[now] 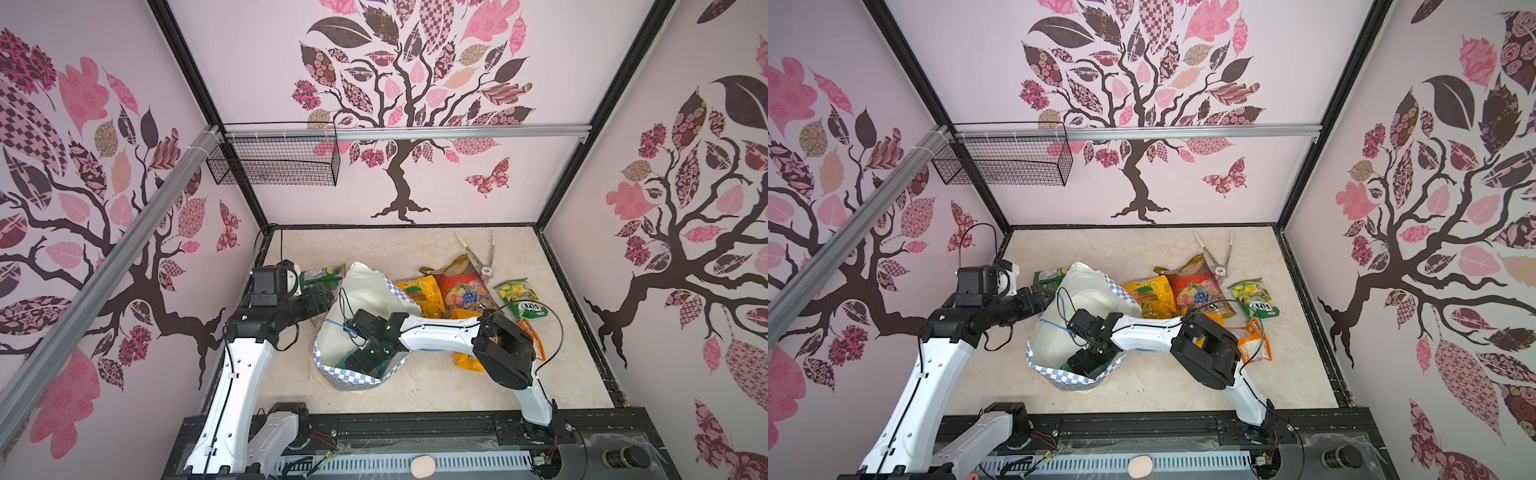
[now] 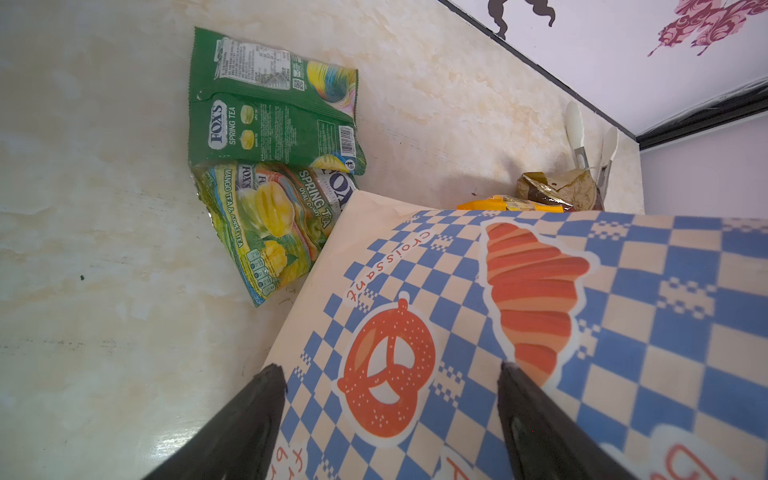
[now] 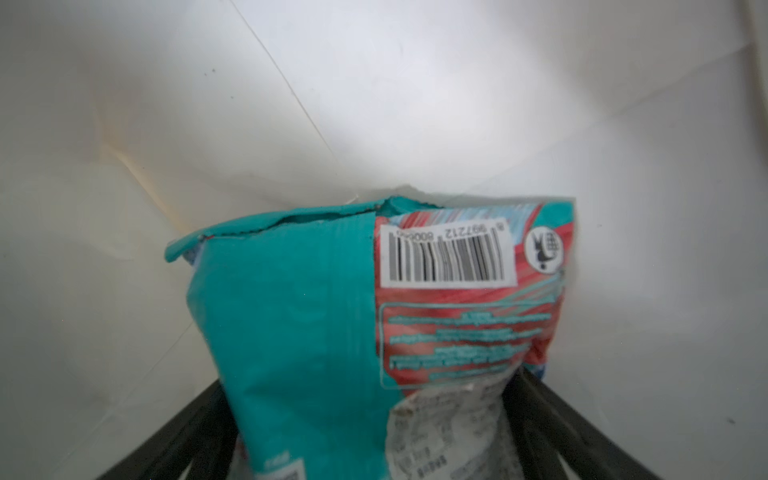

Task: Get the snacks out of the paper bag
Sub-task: 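Lift the teal mint bag up out of the paper bag with the right gripper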

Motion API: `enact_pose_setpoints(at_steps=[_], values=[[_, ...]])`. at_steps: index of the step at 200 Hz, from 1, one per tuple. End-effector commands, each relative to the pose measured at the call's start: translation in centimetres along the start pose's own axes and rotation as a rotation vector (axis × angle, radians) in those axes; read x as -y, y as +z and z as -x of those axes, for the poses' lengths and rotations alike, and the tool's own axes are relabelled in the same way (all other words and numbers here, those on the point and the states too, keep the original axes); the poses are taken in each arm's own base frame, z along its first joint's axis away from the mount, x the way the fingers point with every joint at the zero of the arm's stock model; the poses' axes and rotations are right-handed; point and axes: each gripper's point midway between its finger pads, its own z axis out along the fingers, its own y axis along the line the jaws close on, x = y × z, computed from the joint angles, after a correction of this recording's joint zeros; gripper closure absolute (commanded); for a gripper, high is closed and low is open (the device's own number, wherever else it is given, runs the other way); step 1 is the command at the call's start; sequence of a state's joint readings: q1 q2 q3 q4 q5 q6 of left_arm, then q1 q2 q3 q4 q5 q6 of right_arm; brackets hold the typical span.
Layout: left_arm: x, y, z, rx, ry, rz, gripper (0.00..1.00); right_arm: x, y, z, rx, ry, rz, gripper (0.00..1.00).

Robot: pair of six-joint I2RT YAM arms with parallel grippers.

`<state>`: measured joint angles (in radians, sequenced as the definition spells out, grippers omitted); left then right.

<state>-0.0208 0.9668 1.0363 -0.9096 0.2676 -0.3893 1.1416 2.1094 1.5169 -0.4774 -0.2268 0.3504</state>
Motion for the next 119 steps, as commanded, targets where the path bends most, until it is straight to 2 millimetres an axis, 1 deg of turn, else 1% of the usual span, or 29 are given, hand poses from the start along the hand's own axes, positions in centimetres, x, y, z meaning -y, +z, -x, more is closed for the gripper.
enact_pose_setpoints(at_steps=[1, 18, 26, 50, 67, 76, 106, 113, 119], values=[[0.1, 0.1, 0.1, 0.020, 0.000, -0.017, 0.17, 4.3, 5.6, -8.2, -0.269, 0.045, -0.131, 0.04], [0.1, 0.0, 0.3, 0.025, 0.000, -0.014, 0.17, 5.0, 6.2, -8.5, -0.278, 0.040, -0.161, 0.11], [0.2, 0.0, 0.4, 0.027, -0.001, -0.015, 0.17, 5.1, 6.2, -8.4, -0.276, 0.035, -0.166, 0.17], [0.1, -0.1, 0.5, 0.033, 0.000, -0.010, 0.17, 4.8, 5.3, -7.3, -0.239, 0.015, -0.171, 0.49], [0.1, -0.1, 0.6, 0.037, -0.001, -0.008, 0.17, 4.3, 4.1, -6.0, -0.194, -0.006, -0.172, 0.73], [0.1, -0.1, 0.5, 0.038, -0.003, -0.007, 0.16, 4.0, 3.4, -5.2, -0.166, -0.018, -0.176, 0.83], [-0.2, -0.3, 0.5, 0.042, -0.002, 0.009, 0.15, 2.8, 0.9, -2.4, -0.073, -0.036, -0.169, 0.98], [-0.3, -0.3, 0.5, 0.045, -0.001, 0.016, 0.14, 2.5, 0.1, -1.6, -0.048, -0.039, -0.166, 1.00], [-0.5, -0.4, 0.6, 0.047, -0.001, 0.024, 0.13, 2.2, -0.6, -1.0, -0.027, -0.040, -0.162, 1.00]])
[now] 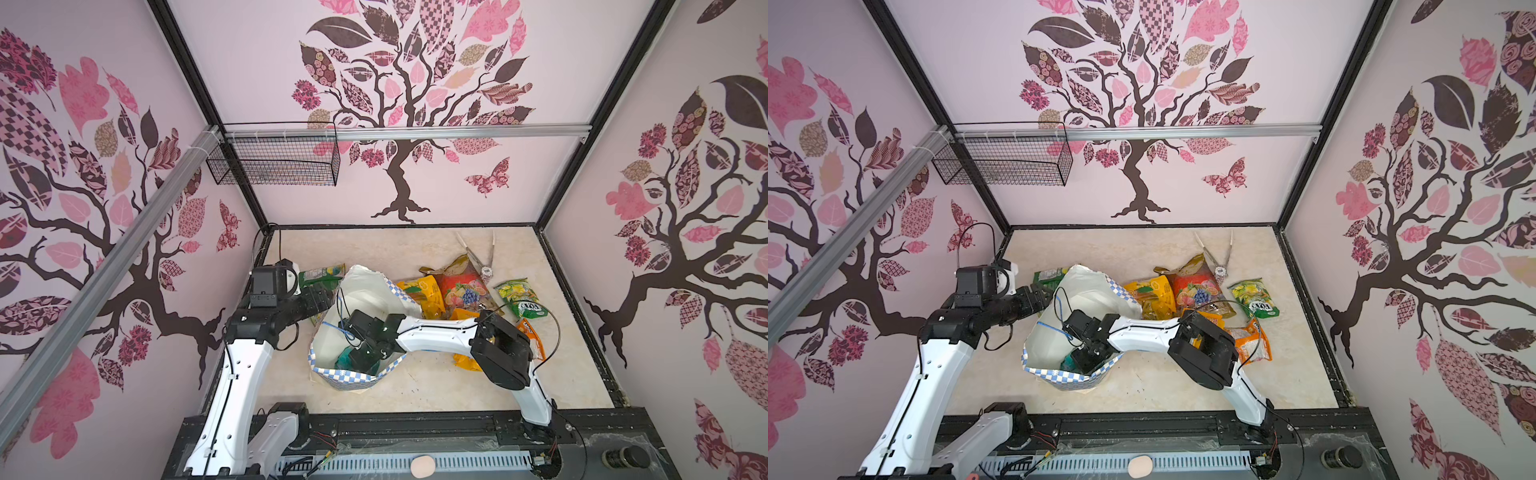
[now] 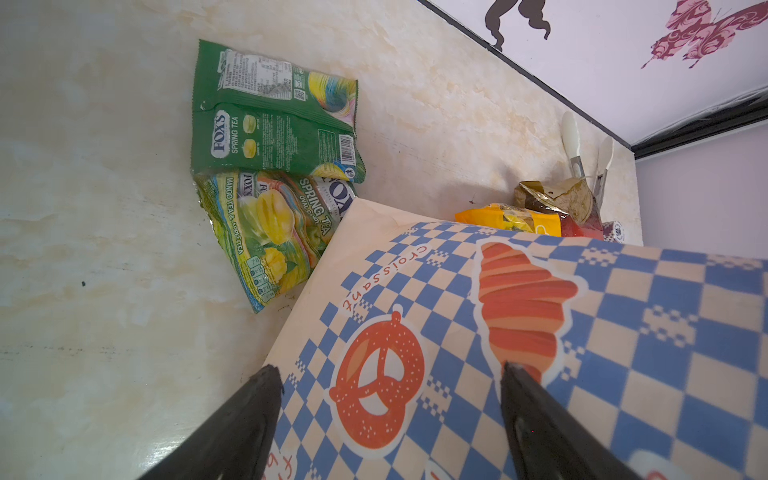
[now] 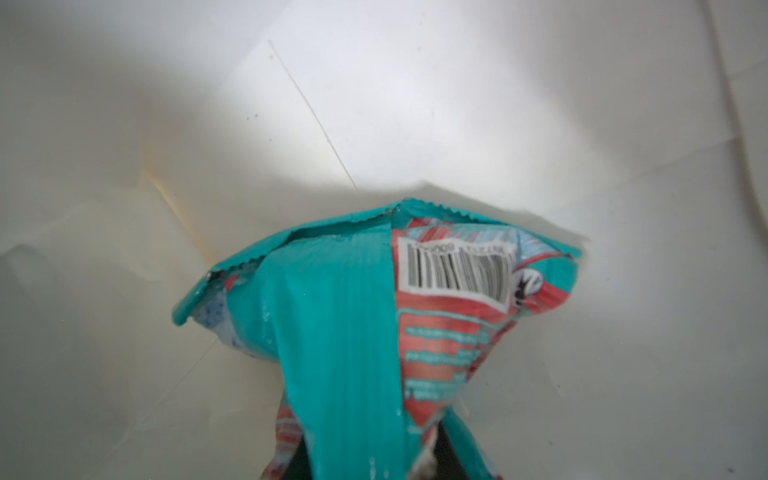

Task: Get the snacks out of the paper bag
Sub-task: 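Lift the teal mint bag up out of the paper bag with the right gripper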

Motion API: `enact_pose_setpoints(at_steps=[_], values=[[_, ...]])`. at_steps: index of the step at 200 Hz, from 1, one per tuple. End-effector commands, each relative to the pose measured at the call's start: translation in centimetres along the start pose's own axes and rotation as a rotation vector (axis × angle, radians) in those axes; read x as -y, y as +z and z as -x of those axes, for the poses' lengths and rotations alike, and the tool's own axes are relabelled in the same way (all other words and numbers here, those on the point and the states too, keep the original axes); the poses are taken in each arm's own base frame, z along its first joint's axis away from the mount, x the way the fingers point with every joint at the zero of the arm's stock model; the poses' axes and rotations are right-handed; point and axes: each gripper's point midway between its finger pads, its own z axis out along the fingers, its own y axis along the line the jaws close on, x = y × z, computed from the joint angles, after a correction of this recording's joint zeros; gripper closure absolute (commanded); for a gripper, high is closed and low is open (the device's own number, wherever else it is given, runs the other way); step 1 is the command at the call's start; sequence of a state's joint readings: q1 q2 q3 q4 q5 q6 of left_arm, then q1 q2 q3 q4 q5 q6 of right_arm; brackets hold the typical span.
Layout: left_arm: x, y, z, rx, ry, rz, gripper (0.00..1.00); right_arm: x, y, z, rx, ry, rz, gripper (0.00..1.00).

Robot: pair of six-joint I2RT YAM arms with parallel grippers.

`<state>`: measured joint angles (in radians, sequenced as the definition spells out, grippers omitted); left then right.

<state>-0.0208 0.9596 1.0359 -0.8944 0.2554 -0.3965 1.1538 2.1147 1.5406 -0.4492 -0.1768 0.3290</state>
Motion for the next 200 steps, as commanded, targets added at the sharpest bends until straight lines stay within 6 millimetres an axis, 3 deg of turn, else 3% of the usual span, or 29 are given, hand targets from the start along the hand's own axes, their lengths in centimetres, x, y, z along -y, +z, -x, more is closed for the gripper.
enact_pose_setpoints(at_steps=[1, 51, 153, 200], values=[[-0.5, -0.2, 0.1, 0.022, 0.001, 0.022, 0.13, 2.5, -0.6, -2.4, -0.083, -0.004, -0.137, 1.00], [-0.9, -0.1, -0.1, 0.022, 0.005, 0.042, 0.11, 1.2, -6.9, 2.9, 0.114, 0.036, -0.093, 1.00], [-0.9, 0.0, 0.0, 0.023, 0.000, 0.040, 0.09, 0.8, -16.9, 8.5, 0.378, 0.129, -0.058, 1.00], [-1.4, -0.4, 0.5, 0.039, 0.005, 0.077, 0.07, 0.6, -23.4, 10.5, 0.548, 0.169, -0.008, 1.00]])
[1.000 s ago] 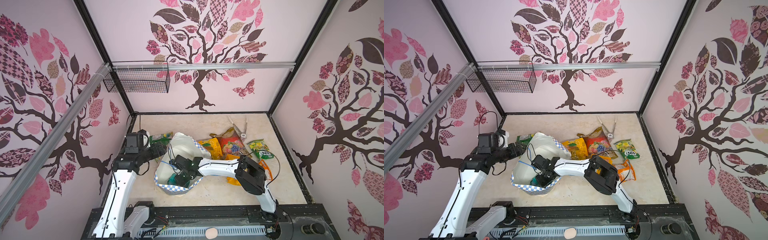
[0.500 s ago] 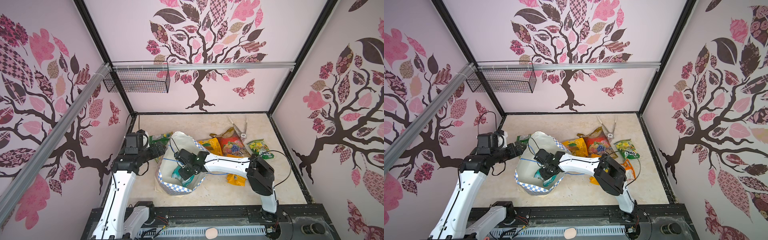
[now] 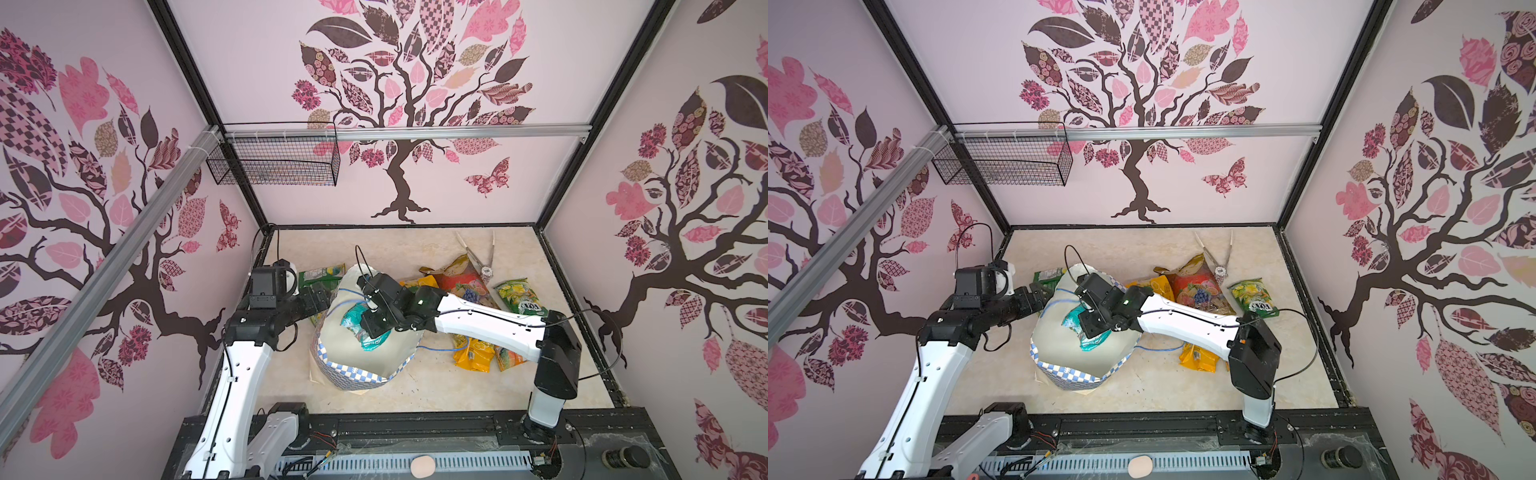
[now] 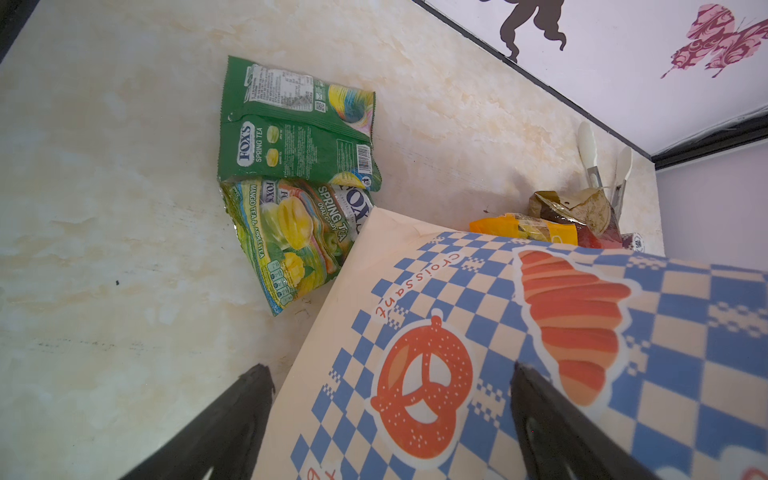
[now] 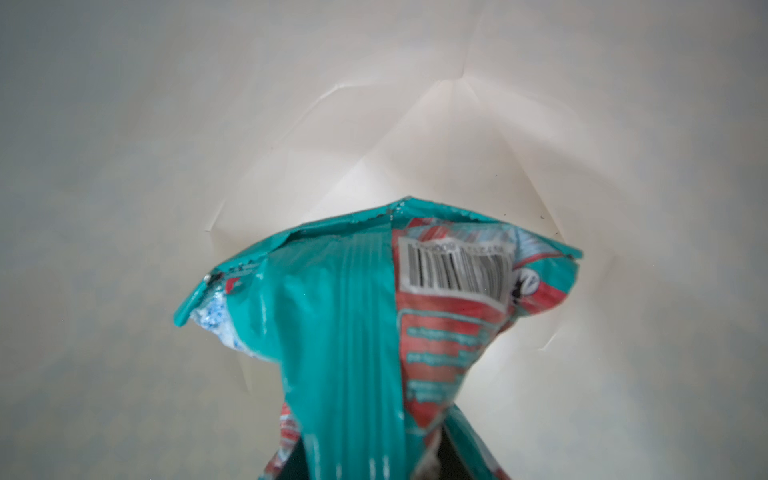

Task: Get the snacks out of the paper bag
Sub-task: 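Lift the teal mint bag up out of the paper bag with the right gripper, then carry the teal bag to the snack pile and release it with the right gripper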

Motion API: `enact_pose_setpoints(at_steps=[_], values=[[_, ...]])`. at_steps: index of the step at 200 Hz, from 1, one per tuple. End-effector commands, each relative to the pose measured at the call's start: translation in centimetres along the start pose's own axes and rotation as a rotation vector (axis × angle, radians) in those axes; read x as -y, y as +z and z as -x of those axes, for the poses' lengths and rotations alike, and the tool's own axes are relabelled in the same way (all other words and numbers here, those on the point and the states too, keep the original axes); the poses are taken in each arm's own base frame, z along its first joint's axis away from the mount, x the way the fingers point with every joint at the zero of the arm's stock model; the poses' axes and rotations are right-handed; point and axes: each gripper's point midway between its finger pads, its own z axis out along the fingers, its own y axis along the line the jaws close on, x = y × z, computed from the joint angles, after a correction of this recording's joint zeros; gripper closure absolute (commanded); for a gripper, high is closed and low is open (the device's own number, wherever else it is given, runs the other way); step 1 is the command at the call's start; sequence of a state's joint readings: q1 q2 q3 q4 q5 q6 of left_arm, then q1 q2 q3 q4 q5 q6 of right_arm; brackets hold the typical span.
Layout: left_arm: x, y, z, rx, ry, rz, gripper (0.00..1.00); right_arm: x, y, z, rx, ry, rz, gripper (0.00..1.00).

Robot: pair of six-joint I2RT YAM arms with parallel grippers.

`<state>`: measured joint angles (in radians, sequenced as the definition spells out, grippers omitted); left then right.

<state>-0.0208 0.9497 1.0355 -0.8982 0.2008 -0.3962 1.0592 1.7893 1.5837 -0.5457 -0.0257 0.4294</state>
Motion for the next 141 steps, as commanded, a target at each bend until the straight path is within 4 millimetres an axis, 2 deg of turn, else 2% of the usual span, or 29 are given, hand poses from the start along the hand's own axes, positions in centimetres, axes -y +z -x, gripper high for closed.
enact_pose_setpoints(at_steps=[1, 46, 66, 109, 141], values=[[-0.6, -0.1, 0.2, 0.014, 0.002, 0.030, 0.07, -1.5, -6.5, 5.4, 0.206, 0.038, 0.070, 1.00], [-0.6, -0.1, 0.6, 0.014, 0.000, 0.043, 0.06, -1.8, -11.0, 7.6, 0.308, 0.049, 0.088, 1.00], [-0.5, -0.9, 1.4, 0.038, 0.009, 0.054, 0.05, -2.0, -12.9, 8.4, 0.347, 0.050, 0.093, 1.00], [-0.7, -4.5, 5.1, 0.167, 0.058, 0.148, 0.01, -2.0, -18.4, 10.3, 0.465, 0.038, 0.079, 1.00], [1.1, -7.9, 7.7, 0.264, 0.094, 0.116, 0.01, -1.6, -22.2, 11.3, 0.551, 0.022, 0.053, 1.00]])
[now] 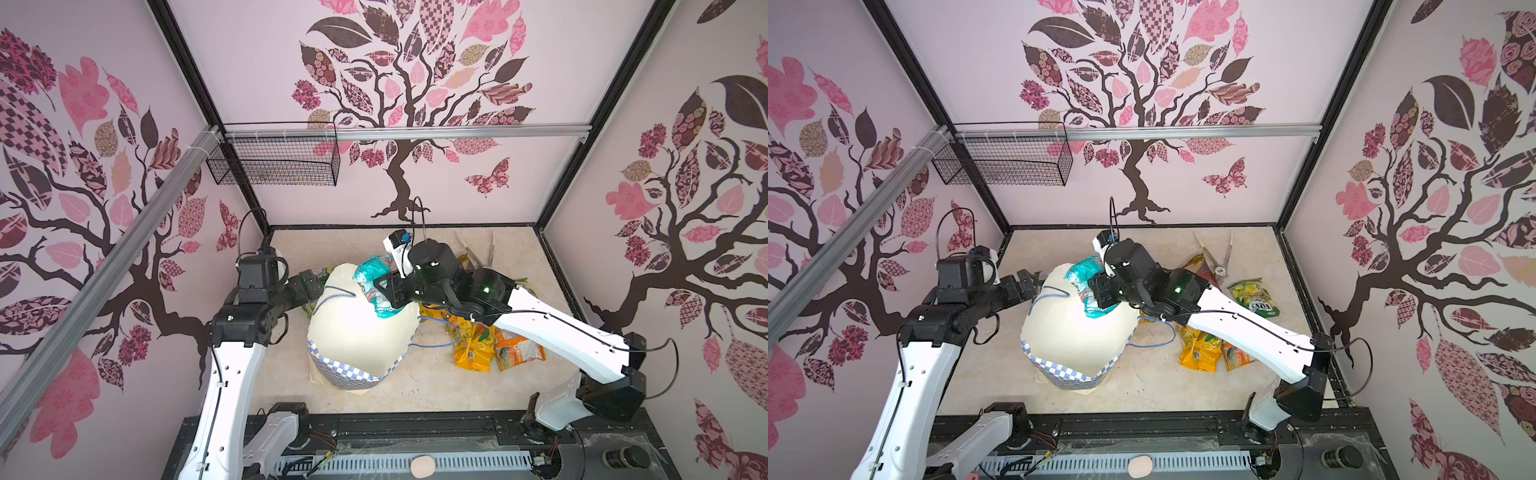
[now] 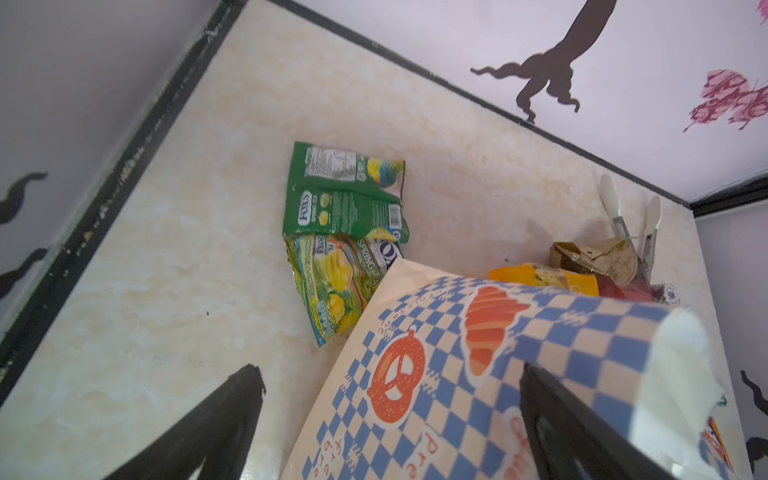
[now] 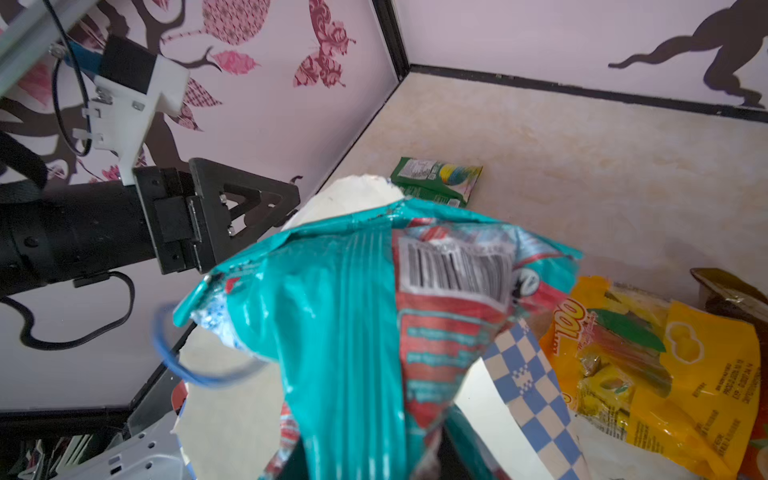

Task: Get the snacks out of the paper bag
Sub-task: 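Carry the teal bag to the snack pile and release it with the right gripper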

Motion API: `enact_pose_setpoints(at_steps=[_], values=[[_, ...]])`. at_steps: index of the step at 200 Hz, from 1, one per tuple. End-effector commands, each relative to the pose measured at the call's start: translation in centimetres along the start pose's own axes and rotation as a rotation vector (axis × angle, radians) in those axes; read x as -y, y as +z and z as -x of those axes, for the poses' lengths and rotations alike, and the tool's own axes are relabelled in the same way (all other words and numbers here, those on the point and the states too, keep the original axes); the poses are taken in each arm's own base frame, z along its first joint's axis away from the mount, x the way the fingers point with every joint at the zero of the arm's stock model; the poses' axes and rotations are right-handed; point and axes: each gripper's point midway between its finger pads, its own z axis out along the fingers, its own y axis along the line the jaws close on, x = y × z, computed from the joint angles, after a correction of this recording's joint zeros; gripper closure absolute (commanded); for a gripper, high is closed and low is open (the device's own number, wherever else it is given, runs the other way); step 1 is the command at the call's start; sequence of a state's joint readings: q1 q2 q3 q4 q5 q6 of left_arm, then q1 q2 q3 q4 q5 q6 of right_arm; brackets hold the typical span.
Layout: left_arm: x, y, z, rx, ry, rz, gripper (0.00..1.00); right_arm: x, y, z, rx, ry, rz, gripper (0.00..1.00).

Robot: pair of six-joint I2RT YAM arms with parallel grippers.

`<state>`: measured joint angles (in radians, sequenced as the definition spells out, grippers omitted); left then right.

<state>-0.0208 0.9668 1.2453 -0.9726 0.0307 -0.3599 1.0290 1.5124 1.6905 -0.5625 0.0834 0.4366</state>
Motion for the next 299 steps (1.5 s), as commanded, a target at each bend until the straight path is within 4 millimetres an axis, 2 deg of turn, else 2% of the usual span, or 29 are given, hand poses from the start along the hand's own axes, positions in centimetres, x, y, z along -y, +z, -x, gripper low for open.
enact_pose_setpoints(at_steps=[1, 18, 32, 70, 100, 117, 130, 161, 189, 208, 229, 253, 278, 299], values=[[0.6, -2.8, 2.9, 0.096, 0.039, -0.002, 0.01, -0.7, -5.3, 4.9, 0.166, -0.019, 0.003, 1.00], [2.7, -4.9, 4.2, 0.148, 0.061, -0.105, 0.02, 0.3, -6.9, 6.0, 0.201, -0.020, -0.025, 1.00], [4.9, -6.6, 5.0, 0.185, 0.073, -0.228, 0.02, 1.9, -8.2, 6.8, 0.225, 0.000, -0.050, 1.00], [11.6, -11.5, 5.2, 0.217, 0.158, -0.584, 0.02, 9.5, -10.4, 6.9, 0.246, 0.104, -0.156, 1.00], [15.3, -14.4, 3.5, 0.212, 0.286, -0.754, 0.02, 15.7, -11.9, 4.7, 0.240, 0.211, -0.238, 1.00], [16.6, -15.2, 2.4, 0.187, 0.327, -0.826, 0.02, 18.6, -11.6, 1.8, 0.199, 0.265, -0.278, 1.00], [17.3, -15.1, 1.4, 0.159, 0.358, -0.859, 0.03, 19.7, -10.8, -0.9, 0.154, 0.281, -0.299, 1.00], [19.0, -15.4, -2.3, 0.070, 0.478, -0.948, 0.03, 21.0, -7.9, -7.2, 0.030, 0.329, -0.268, 1.00], [20.6, -15.4, -6.6, -0.028, 0.640, -0.977, 0.03, 21.2, -5.6, -11.5, -0.060, 0.379, -0.197, 1.00], [21.1, -14.6, -9.5, -0.089, 0.772, -0.942, 0.03, 20.3, -4.1, -13.6, -0.106, 0.429, -0.110, 1.00], [21.6, -13.8, -12.3, -0.172, 0.874, -0.923, 0.03, 18.6, -2.9, -14.4, -0.122, 0.432, -0.070, 1.00], [21.9, -13.4, -13.4, -0.213, 0.895, -0.933, 0.03, 17.0, -1.3, -15.9, -0.160, 0.437, -0.041, 1.00], [22.1, -13.8, -12.9, -0.177, 0.892, -0.943, 0.02, 16.7, 0.1, -17.6, -0.191, 0.484, -0.020, 1.00], [21.7, -12.7, -12.4, -0.148, 0.898, -0.879, 0.01, 16.4, 1.4, -18.8, -0.208, 0.466, -0.027, 1.00]])
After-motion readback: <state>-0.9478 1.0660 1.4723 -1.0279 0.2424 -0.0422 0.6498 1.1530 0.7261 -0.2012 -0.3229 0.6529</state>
